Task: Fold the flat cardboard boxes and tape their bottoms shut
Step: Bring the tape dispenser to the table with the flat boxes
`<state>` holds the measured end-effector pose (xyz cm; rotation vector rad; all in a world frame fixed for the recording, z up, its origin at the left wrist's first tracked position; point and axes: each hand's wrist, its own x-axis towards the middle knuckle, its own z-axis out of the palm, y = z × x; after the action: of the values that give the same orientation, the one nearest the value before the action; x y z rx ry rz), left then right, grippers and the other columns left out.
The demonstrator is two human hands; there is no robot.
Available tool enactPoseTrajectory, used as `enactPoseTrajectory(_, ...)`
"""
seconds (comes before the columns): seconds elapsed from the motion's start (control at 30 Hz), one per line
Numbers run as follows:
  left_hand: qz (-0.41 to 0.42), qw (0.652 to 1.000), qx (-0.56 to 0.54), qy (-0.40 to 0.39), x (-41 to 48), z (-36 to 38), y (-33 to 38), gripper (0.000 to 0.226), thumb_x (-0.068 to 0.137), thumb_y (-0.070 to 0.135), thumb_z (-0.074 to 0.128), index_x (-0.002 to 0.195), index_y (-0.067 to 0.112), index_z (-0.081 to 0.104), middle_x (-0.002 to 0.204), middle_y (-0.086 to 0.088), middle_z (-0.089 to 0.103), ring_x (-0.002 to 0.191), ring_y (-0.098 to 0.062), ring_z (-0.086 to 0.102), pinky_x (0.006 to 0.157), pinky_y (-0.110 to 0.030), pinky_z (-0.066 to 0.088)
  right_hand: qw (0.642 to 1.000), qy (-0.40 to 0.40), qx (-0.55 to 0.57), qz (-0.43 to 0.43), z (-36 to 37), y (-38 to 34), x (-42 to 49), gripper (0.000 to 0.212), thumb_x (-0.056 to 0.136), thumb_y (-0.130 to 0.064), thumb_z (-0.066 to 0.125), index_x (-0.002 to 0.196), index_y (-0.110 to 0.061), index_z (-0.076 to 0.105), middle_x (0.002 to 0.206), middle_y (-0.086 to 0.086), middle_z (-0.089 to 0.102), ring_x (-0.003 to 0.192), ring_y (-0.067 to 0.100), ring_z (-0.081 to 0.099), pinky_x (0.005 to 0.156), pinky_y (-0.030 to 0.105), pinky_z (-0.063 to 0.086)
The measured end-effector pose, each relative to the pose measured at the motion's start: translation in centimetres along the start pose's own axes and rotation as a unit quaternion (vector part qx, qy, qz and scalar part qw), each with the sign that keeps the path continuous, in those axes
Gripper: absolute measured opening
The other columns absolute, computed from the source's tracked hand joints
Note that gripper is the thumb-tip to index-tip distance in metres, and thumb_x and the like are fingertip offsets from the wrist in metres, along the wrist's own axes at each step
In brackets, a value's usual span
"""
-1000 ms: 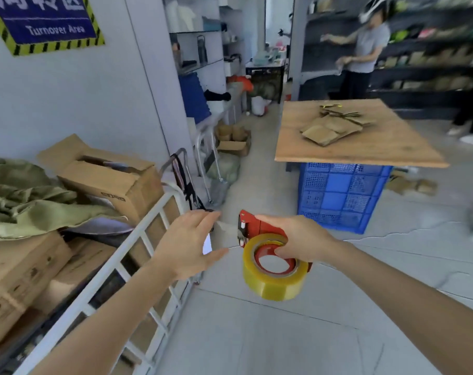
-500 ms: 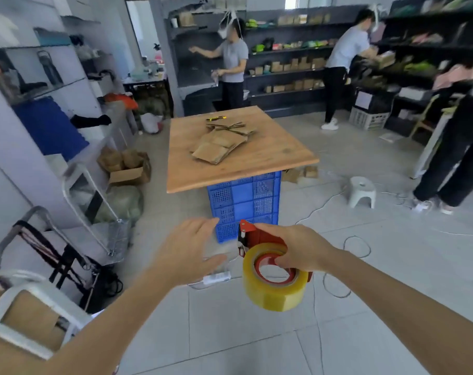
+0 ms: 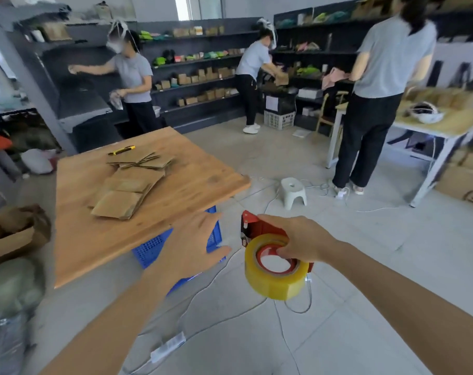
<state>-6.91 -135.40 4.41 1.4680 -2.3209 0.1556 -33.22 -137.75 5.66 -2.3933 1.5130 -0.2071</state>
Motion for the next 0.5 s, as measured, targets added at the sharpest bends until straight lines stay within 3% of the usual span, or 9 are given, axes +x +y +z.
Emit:
enactPoseTrajectory(0.2, 0.018, 0.999, 0.029, -0.043, 10.1, 5.5, -2.3, 0.079, 0.081, 0.065, 0.044, 0.14, 0.012, 0.046, 0.128, -0.003, 0.058, 0.116, -0.023, 0.053, 0.098, -0.034, 0.044, 1.0, 0.002, -0.015, 0.025, -1.4, 8.5, 7.4, 0.083, 0.081, -0.025, 0.064, 0.147, -0.052, 0.02, 0.105, -0.005, 0.065, 0.086, 0.016, 0.06, 0.072, 0.032, 0.055)
enactPoseTrajectory(0.4, -0.009, 0.996, -0.006, -0.091, 20.5, 10.1, -3.5, 0.086, 0.077, 0.069, 0.033, 0.145, 0.017, 0.038, 0.133, -0.003, 0.053, 0.123, -0.023, 0.047, 0.101, -0.033, 0.037, 0.999, 0.009, -0.023, 0.033, -5.0, 15.8, 15.6, 0.083, 0.083, -0.022, 0.063, 0.148, -0.049, 0.018, 0.079, -0.015, 0.048, 0.077, 0.013, 0.053, 0.063, 0.026, 0.046)
enactPoseTrajectory(0.5, 0.007, 0.996, 0.005, -0.091, 25.5, 12.0, -4.4, 0.085, 0.077, 0.069, 0.032, 0.141, 0.014, 0.043, 0.131, -0.004, 0.055, 0.121, -0.023, 0.049, 0.101, -0.033, 0.035, 0.998, 0.017, -0.04, 0.034, -6.8, 18.8, 19.4, 0.082, 0.084, -0.022, 0.062, 0.149, -0.047, 0.018, 0.089, -0.008, 0.054, 0.08, 0.015, 0.051, 0.069, 0.027, 0.044)
